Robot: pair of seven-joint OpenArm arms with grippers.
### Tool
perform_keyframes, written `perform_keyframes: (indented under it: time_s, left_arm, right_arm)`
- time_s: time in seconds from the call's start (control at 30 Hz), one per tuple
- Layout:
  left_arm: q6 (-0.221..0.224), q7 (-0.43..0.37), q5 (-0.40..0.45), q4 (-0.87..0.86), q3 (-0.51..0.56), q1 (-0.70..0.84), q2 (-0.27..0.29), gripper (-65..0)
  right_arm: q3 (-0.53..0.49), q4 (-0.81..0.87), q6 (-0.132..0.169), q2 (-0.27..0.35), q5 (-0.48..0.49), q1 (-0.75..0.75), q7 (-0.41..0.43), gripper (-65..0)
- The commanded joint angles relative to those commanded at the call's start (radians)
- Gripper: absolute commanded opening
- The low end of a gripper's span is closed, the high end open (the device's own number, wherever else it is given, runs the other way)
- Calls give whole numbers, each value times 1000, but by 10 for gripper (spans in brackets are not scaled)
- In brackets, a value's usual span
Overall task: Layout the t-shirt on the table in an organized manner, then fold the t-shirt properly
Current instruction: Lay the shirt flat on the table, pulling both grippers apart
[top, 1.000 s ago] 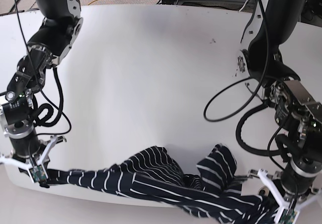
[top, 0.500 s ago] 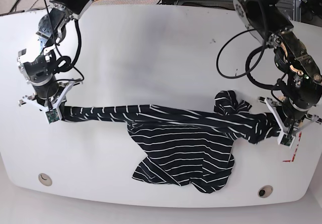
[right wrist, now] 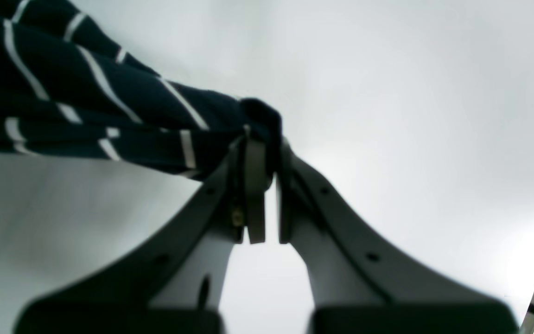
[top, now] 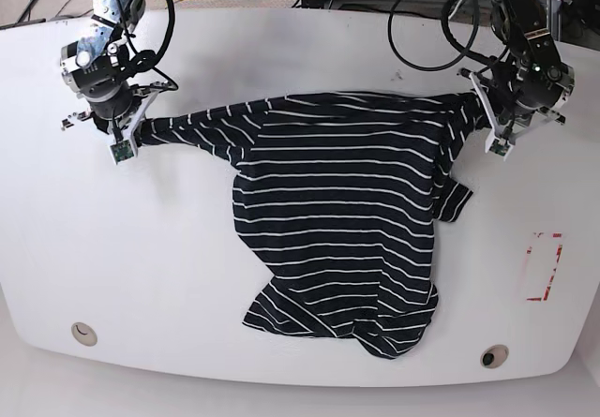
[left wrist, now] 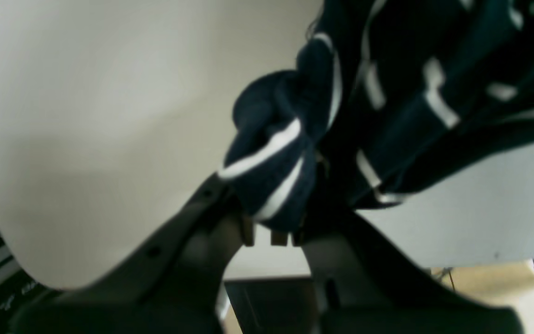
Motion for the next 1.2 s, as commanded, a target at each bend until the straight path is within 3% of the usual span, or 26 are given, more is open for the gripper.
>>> perform_keyframes:
  time_s: [0.53, 0.6, 0.73, 0.8, 0.93, 1.2]
  left_arm:
    - [0, 0, 2, -2, 21, 71, -8, -646]
    - [0, 0, 3, -3, 40, 74, -17, -596]
    - [0, 0, 3, -3, 37, 75, -32, -440]
    - [0, 0, 3, -3, 25, 75, -32, -433]
    - [0, 0, 3, -3, 18, 75, -32, -454]
    - [0, 0, 3, -3, 17, 75, -32, -453]
  right_arm:
    - [2, -2, 0, 3, -9, -37, -3, -629]
    - [2, -2, 0, 2, -41, -37, -3, -574]
    - [2, -2, 0, -28, -143, -29, -2, -357]
    - [5, -2, 0, -48, -178, -28, 3, -281]
    - [41, -2, 0, -63, -186, -18, 3, -233]
    - [58, -2, 0, -146, -184, 18, -3, -233]
